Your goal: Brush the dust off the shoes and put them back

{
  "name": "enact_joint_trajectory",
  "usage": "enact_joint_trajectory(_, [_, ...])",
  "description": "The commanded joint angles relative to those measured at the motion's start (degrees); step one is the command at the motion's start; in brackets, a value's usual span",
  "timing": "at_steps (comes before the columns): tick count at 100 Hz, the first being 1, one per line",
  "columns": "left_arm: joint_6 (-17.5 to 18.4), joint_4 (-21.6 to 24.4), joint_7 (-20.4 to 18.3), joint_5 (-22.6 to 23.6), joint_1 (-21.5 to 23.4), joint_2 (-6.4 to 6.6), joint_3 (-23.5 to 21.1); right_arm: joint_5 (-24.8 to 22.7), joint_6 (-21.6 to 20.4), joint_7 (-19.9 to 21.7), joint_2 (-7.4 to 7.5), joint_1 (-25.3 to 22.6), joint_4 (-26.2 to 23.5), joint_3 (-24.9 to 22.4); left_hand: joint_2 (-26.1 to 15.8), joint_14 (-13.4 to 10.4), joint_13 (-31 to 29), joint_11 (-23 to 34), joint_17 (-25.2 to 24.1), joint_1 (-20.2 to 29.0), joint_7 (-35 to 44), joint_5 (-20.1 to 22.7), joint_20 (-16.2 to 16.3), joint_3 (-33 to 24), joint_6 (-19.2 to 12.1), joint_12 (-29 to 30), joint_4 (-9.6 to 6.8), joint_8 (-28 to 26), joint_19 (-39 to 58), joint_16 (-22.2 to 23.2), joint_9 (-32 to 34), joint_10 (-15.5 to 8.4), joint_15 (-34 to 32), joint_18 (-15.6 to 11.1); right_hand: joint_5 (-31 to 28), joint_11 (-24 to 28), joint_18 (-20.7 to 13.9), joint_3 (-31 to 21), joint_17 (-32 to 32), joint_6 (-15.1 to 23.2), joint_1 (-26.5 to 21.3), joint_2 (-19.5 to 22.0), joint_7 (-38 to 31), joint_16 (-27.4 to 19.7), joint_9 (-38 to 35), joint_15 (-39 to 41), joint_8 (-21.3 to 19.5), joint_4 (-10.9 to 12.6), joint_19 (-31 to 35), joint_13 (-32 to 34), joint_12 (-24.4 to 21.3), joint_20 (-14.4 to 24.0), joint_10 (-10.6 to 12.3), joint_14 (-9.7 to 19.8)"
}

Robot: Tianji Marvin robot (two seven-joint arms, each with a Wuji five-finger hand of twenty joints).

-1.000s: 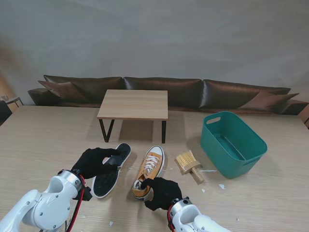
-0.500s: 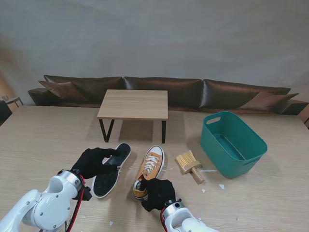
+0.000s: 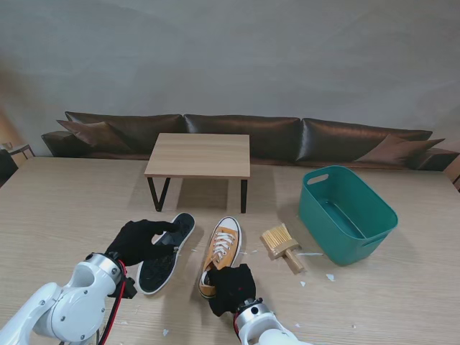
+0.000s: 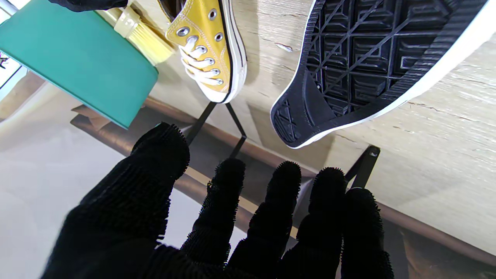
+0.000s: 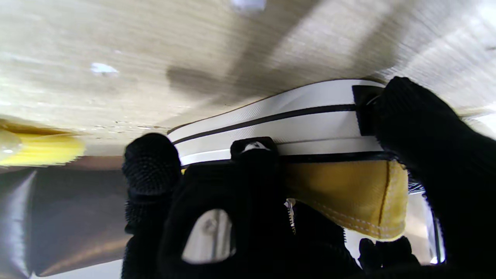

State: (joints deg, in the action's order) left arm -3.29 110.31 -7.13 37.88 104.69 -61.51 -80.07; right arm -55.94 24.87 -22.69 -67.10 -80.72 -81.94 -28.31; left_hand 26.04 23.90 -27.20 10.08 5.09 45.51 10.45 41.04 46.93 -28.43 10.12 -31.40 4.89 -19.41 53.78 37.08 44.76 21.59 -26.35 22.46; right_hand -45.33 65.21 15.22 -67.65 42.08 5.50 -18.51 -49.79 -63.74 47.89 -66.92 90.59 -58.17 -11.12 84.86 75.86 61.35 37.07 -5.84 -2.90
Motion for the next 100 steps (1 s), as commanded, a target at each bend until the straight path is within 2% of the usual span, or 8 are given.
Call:
enact_joint_trajectory(1, [-0.3,0.6,-0.8,0.1,0.3,-0.35,0.0,-0.5,-1.6,2.3,1.24,-1.0,0.8,0.5,-0.9,1.2,-1.1,0.2,-1.2,1.1,0.1,0.5,-0.7,-0.8,0.6,-0.7,0.19,-0.4,2.0,0.7,0.8,0.9,-1.4,-1.5,-21.5,1.6,-2.3,-1.8,7.2,-3.9,0.1,6.6,-19.7,0.7,-5.6,0.7,-8.2,3.1,3.8,-0.4,1.6,-0.7,9.4,5.8])
enact_joint_trajectory(7, [-0.4,0.6,-0.6,0.1,0.4,-0.38,0.0,-1.4,-2.8,2.2,1.71,-1.3,0.2,-0.2,-1.0,1.2,-1.1,0.1,-1.3,1.1,0.0,0.3,-0.7,-0.7,0.8,-0.7,0.18,-0.4,1.9,0.7,0.8,0.9,-1.4,-1.5,-21.8,-1.7,-3.4,-2.6,8.5,-4.1,0.7,8.1,-20.1,0.6,-6.5,-0.8,-9.9,3.4,3.8,-0.5,-0.1,-0.8,10.0,4.9])
enact_joint_trajectory(19, [-0.5,0.7,-0.4,0.1,0.4,-0.43,-0.1,-1.7,-6.2,1.1,2.16,-3.0,-1.1,-3.0,-1.4,1.4,-1.0,0.0,-1.3,1.1,0.1,0.7,-0.8,-0.5,1.3,-0.7,0.15,-0.5,2.0,0.7,0.8,1.2,-1.4,-1.4,-23.6,-6.0,-4.3,-4.9,11.9,-6.1,0.2,7.7,-20.2,1.2,-8.7,-2.1,-11.3,3.2,2.9,-0.5,-3.4,-1.1,10.6,4.6])
enact_joint_trajectory(34, [-0.2,1.0,-0.6,0.3,0.4,-0.38,-0.3,1.8,-11.1,-1.2,1.59,-6.6,-2.8,-7.7,-1.8,1.3,-0.8,-0.2,-1.6,0.9,0.2,0.8,-1.1,-0.2,1.6,-0.6,0.13,-0.5,1.5,0.6,0.6,1.1,-1.0,-1.3,-25.4,-6.1,-3.1,-7.7,15.6,-9.6,-1.3,6.0,-20.4,3.6,-10.2,-0.8,-11.9,2.7,3.0,-0.4,-3.9,-0.3,9.7,5.7])
enact_joint_trajectory(44, [-0.1,1.2,-0.5,0.4,0.5,-0.40,-0.4,4.3,-14.1,-1.1,1.41,-8.8,-4.5,-10.7,-2.0,1.4,-0.5,-0.6,-2.1,1.2,0.1,0.8,-2.1,0.0,1.9,-0.2,0.03,-0.6,-0.4,0.0,0.4,1.3,-0.2,-1.0,-25.6,-5.6,-2.3,-9.0,16.9,-11.1,-1.9,5.7,-20.8,4.6,-10.5,0.4,-12.4,2.7,3.2,-0.4,-3.4,0.6,9.4,6.4])
enact_joint_trajectory(55, [0.3,1.2,-0.1,0.9,0.6,-0.44,-0.6,9.3,-16.6,-0.8,0.69,-11.7,-7.0,-14.1,-2.0,1.2,0.0,-1.1,-2.4,1.4,0.2,1.0,-3.1,0.2,1.8,0.4,-0.02,-0.7,-2.2,-0.9,0.1,1.3,1.2,-0.7,-25.7,-5.4,-1.2,-9.8,17.4,-12.5,-2.5,5.2,-20.8,5.1,-10.6,1.0,-12.8,2.6,3.2,-0.4,-3.0,1.6,8.5,6.0])
enact_joint_trajectory(77, [1.4,2.1,-0.2,2.3,1.0,-0.31,-0.7,17.2,-17.1,0.7,-0.60,-14.7,-12.3,-18.3,-1.6,0.8,2.0,-2.4,-3.2,1.5,-0.5,-0.4,-7.1,-0.2,0.3,3.5,0.02,-0.5,-12.1,-5.2,-2.1,0.4,7.3,-0.6,-26.0,-5.1,0.3,-10.2,17.7,-14.1,-3.5,4.4,-20.5,5.5,-10.6,1.8,-13.2,2.7,3.3,-0.5,-2.5,3.2,7.3,5.1])
enact_joint_trajectory(100, [2.7,3.5,-1.6,4.4,1.8,0.08,-0.8,23.7,-15.2,2.1,-1.79,-14.2,-15.9,-20.0,0.9,-0.8,4.8,-4.1,-2.6,1.1,-1.7,-3.0,-9.3,-2.4,-2.0,8.5,0.21,0.5,-23.7,-9.7,-6.5,-1.6,13.3,-1.9,-26.2,-5.1,1.6,-10.4,17.5,-15.3,-4.5,3.8,-20.0,5.7,-10.7,2.2,-13.5,2.7,3.4,-0.5,-2.2,4.4,6.2,3.9])
